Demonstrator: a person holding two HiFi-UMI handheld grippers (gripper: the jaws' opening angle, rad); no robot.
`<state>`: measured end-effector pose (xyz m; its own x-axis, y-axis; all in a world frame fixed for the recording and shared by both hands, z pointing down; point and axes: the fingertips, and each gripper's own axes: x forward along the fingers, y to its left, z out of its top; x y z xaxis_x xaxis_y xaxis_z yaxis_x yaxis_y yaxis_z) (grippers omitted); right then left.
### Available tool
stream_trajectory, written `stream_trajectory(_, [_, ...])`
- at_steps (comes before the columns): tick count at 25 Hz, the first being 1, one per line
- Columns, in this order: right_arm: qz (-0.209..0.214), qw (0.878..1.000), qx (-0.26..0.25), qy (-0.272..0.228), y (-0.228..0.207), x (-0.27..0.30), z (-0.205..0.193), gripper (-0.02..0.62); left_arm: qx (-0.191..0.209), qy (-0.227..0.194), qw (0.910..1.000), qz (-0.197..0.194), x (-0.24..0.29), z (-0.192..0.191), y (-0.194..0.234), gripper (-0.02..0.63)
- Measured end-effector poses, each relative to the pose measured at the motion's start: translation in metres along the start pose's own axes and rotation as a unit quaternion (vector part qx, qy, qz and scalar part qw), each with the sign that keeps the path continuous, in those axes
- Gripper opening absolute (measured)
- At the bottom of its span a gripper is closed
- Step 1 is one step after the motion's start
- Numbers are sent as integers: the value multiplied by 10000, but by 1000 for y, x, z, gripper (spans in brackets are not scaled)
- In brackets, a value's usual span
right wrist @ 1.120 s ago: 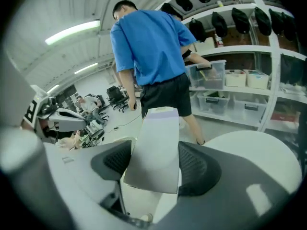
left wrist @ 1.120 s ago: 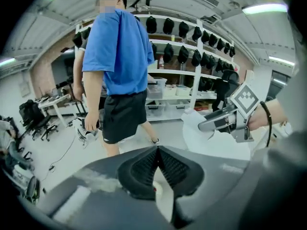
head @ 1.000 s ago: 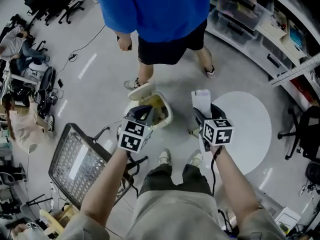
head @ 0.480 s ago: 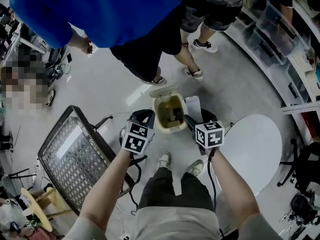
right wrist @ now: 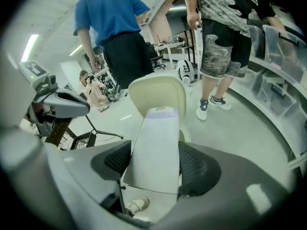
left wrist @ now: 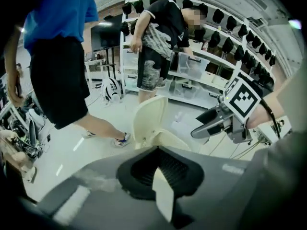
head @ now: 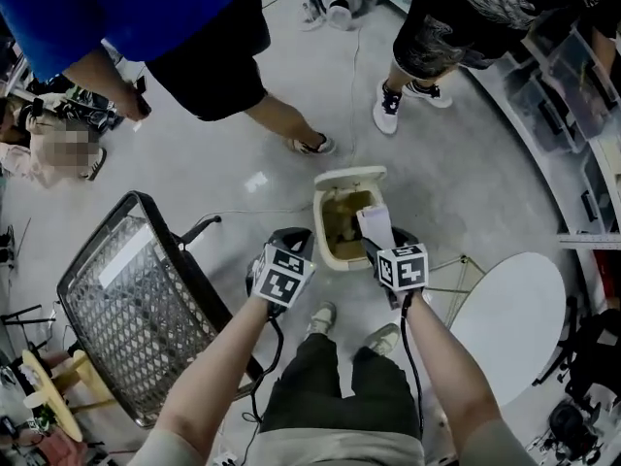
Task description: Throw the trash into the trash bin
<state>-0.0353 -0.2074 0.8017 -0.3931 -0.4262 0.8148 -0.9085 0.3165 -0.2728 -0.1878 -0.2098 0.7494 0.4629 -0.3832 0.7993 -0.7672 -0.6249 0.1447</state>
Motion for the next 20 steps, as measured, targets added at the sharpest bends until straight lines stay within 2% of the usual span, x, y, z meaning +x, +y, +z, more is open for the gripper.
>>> stream_trajectory(5, [-235, 9969, -732, 166, -2, 39, -8, 318, -292, 40, 9996, -15, 15, -26, 16, 3])
stream_trajectory(7, [-272, 9957, -844, 249, -5, 48, -12, 339, -356, 71, 9993, -11, 17, -31, 19, 3])
stream_trajectory(11, [-301, 9966, -704, 295, -10, 48, -13, 343, -424, 38, 9991, -12, 14, -30, 20, 3])
stream_trajectory(16, [-328, 9986, -396, 79, -9, 15, -8, 285, -382, 35, 9993, -10, 0, -26, 12, 3])
stream_trajectory(20, [-329, 9984, -417, -198, 0, -25, 10, 234, -354, -66, 9993, 29, -21, -9, 5, 2])
